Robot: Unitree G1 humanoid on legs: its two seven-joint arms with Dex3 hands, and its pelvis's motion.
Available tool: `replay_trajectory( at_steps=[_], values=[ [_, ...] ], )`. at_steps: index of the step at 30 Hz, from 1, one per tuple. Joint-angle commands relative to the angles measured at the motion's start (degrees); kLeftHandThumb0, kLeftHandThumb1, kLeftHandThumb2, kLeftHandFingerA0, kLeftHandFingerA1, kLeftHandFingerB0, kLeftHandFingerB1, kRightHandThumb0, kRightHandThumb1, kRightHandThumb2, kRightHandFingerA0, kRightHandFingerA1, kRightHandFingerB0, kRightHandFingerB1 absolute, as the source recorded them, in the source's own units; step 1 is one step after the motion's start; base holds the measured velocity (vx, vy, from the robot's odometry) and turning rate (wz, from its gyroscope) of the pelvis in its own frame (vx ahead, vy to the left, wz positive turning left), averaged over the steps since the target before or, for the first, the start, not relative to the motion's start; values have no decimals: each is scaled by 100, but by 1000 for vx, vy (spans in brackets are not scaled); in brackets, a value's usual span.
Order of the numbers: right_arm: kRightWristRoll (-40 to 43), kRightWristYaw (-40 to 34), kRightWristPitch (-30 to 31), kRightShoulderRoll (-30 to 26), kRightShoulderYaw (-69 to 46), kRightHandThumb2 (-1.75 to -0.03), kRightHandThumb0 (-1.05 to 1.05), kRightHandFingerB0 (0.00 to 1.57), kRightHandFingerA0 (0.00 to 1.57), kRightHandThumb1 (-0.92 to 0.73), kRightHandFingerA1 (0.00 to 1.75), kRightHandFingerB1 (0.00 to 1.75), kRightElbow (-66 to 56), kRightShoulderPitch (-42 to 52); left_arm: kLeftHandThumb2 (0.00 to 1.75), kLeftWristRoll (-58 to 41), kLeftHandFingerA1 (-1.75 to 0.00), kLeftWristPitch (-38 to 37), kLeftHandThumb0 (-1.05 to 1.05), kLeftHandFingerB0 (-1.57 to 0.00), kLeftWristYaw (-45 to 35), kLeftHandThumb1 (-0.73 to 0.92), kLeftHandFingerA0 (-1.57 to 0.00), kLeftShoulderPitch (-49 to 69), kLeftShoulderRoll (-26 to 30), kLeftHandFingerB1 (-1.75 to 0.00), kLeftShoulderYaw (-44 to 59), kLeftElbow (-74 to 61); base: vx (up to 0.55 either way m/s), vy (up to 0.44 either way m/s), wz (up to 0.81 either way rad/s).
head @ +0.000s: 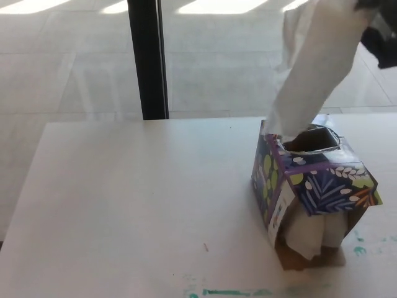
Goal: The robot uses its right hand to pull out a tissue from the tissue box kept in the middle of the desk and put it on the right side
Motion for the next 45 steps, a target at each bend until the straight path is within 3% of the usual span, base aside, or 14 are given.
replay_trajectory(
  at_steps=[1,5,6,11,12,13,18,24,25,26,27,28,34,45],
  values=[
    [120,-625,-89,-156,-300,-139,-26,87,105,-36,175,146,391,-498,74,-28,-60,-22,-83,-44,-61,92,-69,90,114,-46,-27,25,0,0,0],
    [85,-780,116,-208,-450,-137,-28,89,105,-36,175,141,521,-683,70,-125,-61,-7,-82,-47,-55,92,-72,93,84,-46,68,44,0,0,0],
    [96,-809,221,-230,-507,-124,-33,98,130,-47,141,117,523,-717,74,-71,-62,-60,-82,-45,-18,92,-72,114,84,-47,22,15,0,0,0],
    [119,-762,469,-571,-717,-133,-21,87,104,-38,175,143,638,-568,70,-133,-61,12,-83,-47,-11,92,-72,76,70,-47,64,8,0,0,0],
    [85,-631,415,-696,-670,-121,-28,95,130,-45,144,121,648,-484,71,-112,-61,-9,-83,-47,-9,92,-72,55,81,-47,46,16,0,0,0],
    [50,-552,371,-793,-613,-124,-14,83,103,-40,175,142,657,-405,72,-95,-60,-24,-82,-47,2,92,-72,54,90,-47,24,15,0,0,0],
    [-621,-195,594,-1259,162,-73,-17,77,87,-61,166,135,728,389,72,-114,-59,3,-82,-45,5,92,-69,37,98,-46,16,16,0,0,0],
    [-967,82,1367,-1395,730,-73,-36,92,96,-55,149,100,473,1065,71,-183,-60,-32,-83,-46,-33,92,-69,32,47,-47,64,34,0,0,0],
    [-1067,-60,1531,-1342,819,-60,-29,86,81,-64,167,106,538,1260,71,-183,-60,-48,-82,-45,-27,92,-69,35,40,-47,65,29,0,0,0],
    [-1007,352,1666,-1351,856,-94,-35,79,108,-53,130,108,439,1374,71,-179,-60,-49,-82,-45,-28,92,-70,33,41,-47,61,29,0,0,0],
    [-1062,383,1618,-1397,941,-63,-26,70,84,-68,169,138,412,1488,71,-194,-59,-36,-81,-45,-23,92,-70,32,36,-47,74,27,0,0,0],
    [-1050,459,1650,-1419,962,-92,-33,80,108,-50,129,108,314,1606,71,-204,-60,-41,-82,-44,-31,92,-71,7,38,-47,81,20,0,0,0],
    [-1320,1817,2111,-1229,1508,-62,-35,75,78,-61,149,58,10,1931,72,-124,-61,-146,-83,-47,46,92,-72,41,8,-48,16,21,0,0,0],
    [-1859,2240,2611,-660,2449,-58,-39,73,86,-54,143,57,461,2102,70,-231,-59,-77,-83,-46,28,92,-72,25,-61,-47,101,11,0,0,0]
  ],
)
